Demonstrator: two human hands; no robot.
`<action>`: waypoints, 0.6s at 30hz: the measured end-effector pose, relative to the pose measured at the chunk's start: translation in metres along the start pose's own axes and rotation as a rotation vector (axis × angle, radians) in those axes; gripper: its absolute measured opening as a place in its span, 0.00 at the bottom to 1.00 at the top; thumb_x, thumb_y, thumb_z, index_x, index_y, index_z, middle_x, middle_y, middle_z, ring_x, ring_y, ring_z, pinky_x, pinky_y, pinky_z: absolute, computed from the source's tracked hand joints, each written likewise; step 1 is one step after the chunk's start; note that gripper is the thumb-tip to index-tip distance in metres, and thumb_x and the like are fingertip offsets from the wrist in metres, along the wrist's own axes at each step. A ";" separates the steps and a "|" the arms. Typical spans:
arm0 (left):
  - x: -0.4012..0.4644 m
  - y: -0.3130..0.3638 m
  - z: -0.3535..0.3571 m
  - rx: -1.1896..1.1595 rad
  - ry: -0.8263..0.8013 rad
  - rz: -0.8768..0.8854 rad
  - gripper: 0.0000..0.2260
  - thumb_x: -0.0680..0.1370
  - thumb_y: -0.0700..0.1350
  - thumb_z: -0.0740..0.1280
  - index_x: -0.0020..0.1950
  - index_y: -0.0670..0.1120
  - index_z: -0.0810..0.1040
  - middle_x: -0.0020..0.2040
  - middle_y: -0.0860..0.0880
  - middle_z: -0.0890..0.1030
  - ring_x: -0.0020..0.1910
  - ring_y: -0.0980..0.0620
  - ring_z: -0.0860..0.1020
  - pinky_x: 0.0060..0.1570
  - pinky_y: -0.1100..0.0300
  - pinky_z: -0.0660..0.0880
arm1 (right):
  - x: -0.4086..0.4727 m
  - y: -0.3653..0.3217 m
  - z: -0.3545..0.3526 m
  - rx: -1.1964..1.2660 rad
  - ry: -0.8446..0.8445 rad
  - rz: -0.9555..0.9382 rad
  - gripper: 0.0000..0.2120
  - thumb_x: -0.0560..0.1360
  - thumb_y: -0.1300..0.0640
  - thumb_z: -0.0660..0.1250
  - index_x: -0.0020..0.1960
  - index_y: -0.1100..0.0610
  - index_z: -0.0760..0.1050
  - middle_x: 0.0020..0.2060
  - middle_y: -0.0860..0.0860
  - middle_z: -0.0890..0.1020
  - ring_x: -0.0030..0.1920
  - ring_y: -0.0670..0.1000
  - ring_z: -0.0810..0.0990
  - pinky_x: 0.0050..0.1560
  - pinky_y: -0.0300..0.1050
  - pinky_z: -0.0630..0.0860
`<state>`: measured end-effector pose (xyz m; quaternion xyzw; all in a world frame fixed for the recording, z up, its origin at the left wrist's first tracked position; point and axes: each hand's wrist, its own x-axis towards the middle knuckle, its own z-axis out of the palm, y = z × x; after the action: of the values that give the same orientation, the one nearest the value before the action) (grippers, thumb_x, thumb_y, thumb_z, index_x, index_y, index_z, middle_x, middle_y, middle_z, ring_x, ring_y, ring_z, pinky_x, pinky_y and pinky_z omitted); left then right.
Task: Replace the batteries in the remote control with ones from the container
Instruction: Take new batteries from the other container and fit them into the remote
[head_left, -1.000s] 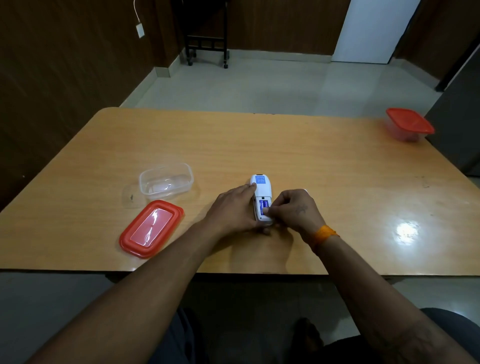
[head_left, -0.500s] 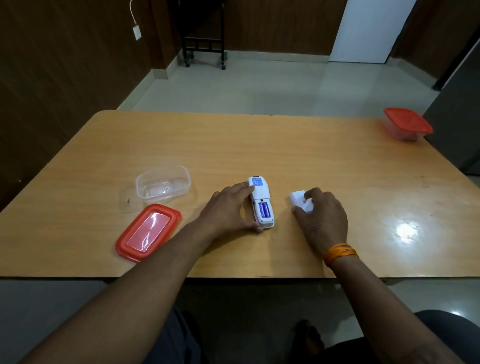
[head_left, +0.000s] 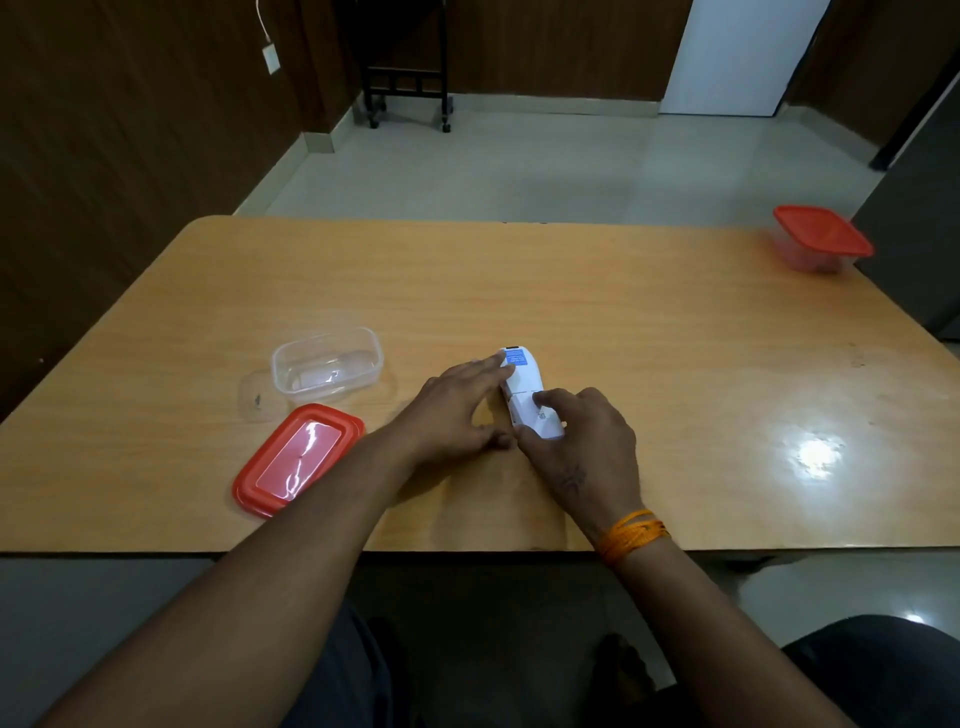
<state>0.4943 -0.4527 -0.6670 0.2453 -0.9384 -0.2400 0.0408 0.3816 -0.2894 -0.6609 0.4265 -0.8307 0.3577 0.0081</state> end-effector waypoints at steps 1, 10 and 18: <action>0.001 0.000 0.000 0.017 -0.002 0.004 0.41 0.76 0.58 0.74 0.85 0.54 0.59 0.86 0.56 0.55 0.84 0.50 0.56 0.79 0.43 0.60 | -0.001 -0.002 0.002 -0.021 0.004 -0.007 0.21 0.71 0.43 0.76 0.61 0.52 0.84 0.41 0.50 0.74 0.40 0.55 0.77 0.37 0.44 0.64; 0.004 -0.005 0.001 0.009 -0.028 0.037 0.40 0.77 0.55 0.74 0.85 0.52 0.59 0.86 0.54 0.54 0.84 0.53 0.55 0.80 0.45 0.57 | -0.002 -0.002 0.015 -0.091 -0.020 0.010 0.24 0.73 0.41 0.75 0.63 0.54 0.83 0.42 0.51 0.72 0.40 0.58 0.78 0.39 0.45 0.67; 0.005 -0.003 -0.002 0.012 -0.043 0.037 0.38 0.79 0.48 0.73 0.85 0.52 0.59 0.86 0.55 0.54 0.84 0.56 0.57 0.79 0.50 0.54 | 0.000 -0.003 0.024 -0.104 0.000 -0.003 0.19 0.76 0.49 0.75 0.63 0.57 0.83 0.43 0.55 0.74 0.41 0.56 0.75 0.39 0.45 0.69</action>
<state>0.4919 -0.4583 -0.6672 0.2230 -0.9449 -0.2385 0.0238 0.3906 -0.3048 -0.6766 0.4267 -0.8475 0.3142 0.0307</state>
